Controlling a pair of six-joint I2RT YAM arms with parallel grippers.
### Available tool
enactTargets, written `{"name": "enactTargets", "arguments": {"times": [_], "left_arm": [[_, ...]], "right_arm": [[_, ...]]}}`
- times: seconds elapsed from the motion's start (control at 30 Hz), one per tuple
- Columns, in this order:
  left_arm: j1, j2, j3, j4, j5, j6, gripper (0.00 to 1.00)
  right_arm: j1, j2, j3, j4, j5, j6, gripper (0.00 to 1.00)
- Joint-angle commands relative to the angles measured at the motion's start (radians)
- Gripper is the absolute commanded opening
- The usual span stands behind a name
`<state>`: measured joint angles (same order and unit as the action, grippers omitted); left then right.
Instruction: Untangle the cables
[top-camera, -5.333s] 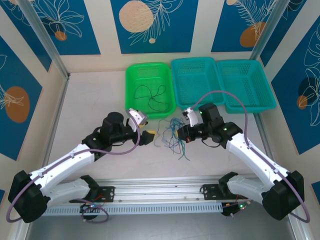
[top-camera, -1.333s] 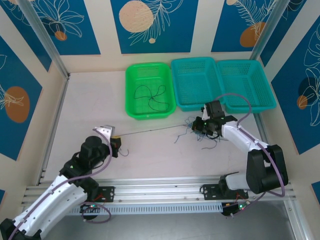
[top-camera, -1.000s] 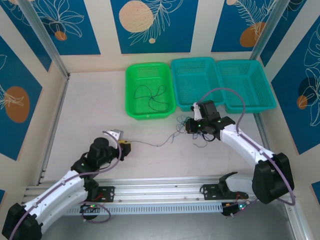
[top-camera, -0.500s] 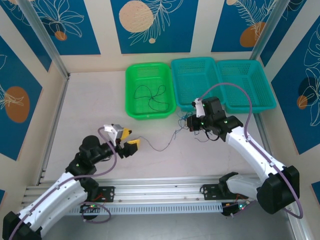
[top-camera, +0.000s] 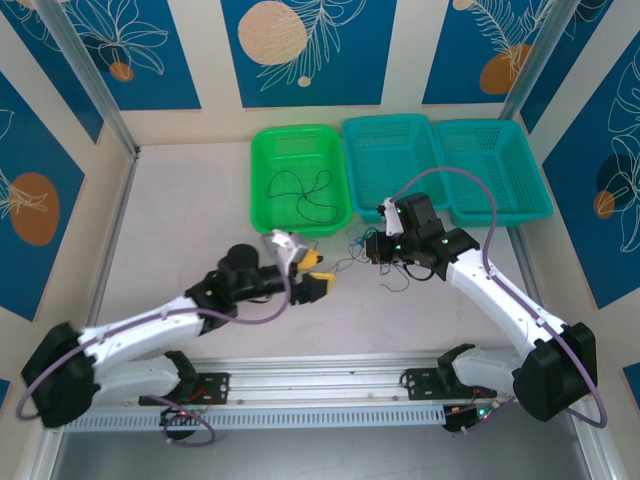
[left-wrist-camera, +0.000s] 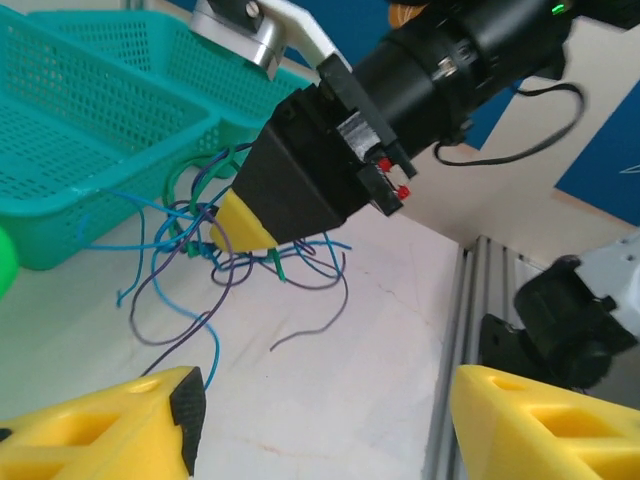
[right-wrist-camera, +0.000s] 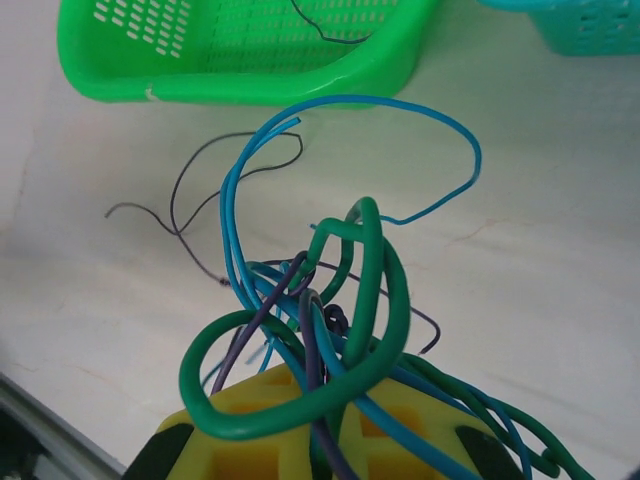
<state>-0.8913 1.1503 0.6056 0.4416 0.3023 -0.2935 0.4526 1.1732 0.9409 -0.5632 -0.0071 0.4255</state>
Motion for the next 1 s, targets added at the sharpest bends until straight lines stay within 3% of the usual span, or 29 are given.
{"name": "enactTargets", "arguments": {"times": [0.0,0.2,0.33,0.47,0.57,0.8,0.97], "left_arm": [[-0.023,0.144,0.069,0.131,-0.110,-0.026,0.63],[-0.021,0.349,0.205,0.190,-0.010,0.100,0.56],[-0.021,0.428,0.261,0.145,-0.047,0.212,0.49],[-0.018,0.471,0.288,0.145,-0.058,0.248,0.14],[-0.017,0.477,0.284,0.162,-0.047,0.241,0.00],[-0.017,0.410,0.205,0.251,-0.056,0.188,0.00],[-0.007,0.303,0.148,0.229,-0.137,0.143,0.00]], "right_arm": [[0.002,-0.001,0.031,0.007,-0.065,0.085,0.00],[0.003,-0.009,0.032,0.010,-0.146,0.118,0.00],[0.003,-0.010,0.041,0.001,-0.171,0.134,0.00],[0.008,-0.016,0.038,0.004,-0.190,0.146,0.00],[0.010,-0.020,0.035,-0.008,-0.165,0.147,0.00],[-0.008,-0.027,-0.007,-0.013,-0.076,0.148,0.00],[-0.084,-0.050,-0.055,-0.038,0.041,0.187,0.00]]}}
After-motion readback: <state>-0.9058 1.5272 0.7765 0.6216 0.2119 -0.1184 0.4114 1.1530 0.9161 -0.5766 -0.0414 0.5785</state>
